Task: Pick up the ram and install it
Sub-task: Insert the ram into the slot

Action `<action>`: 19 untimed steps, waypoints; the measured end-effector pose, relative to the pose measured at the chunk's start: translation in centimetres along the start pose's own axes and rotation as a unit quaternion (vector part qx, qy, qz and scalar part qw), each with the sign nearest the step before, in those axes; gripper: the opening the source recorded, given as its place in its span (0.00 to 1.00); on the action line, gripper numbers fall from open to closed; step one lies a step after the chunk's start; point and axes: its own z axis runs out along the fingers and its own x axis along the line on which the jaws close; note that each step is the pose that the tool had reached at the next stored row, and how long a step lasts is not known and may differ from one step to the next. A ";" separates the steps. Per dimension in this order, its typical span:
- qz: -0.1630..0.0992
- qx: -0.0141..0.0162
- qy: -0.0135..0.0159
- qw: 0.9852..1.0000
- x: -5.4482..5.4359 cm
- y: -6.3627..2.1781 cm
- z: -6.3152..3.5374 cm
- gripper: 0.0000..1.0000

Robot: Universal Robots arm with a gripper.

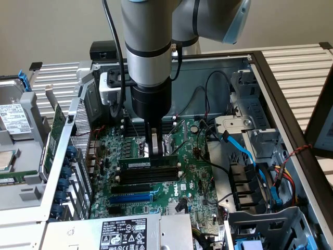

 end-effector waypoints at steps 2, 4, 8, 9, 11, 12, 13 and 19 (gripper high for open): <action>0.000 0.000 0.001 1.000 0.0 0.00 0.07 0.13; 0.000 0.000 0.003 1.000 0.0 0.00 0.17 0.13; 0.000 0.000 0.009 1.000 0.0 -0.01 0.33 0.13; 0.000 0.000 0.009 1.000 0.0 0.00 0.35 0.13; 0.000 0.000 0.009 1.000 0.0 0.00 0.49 0.13; 0.000 0.000 0.009 1.000 0.0 0.00 0.57 0.13; 0.000 0.001 0.009 1.000 0.0 0.00 0.64 0.13; 0.000 0.002 0.010 1.000 0.0 0.00 0.80 0.13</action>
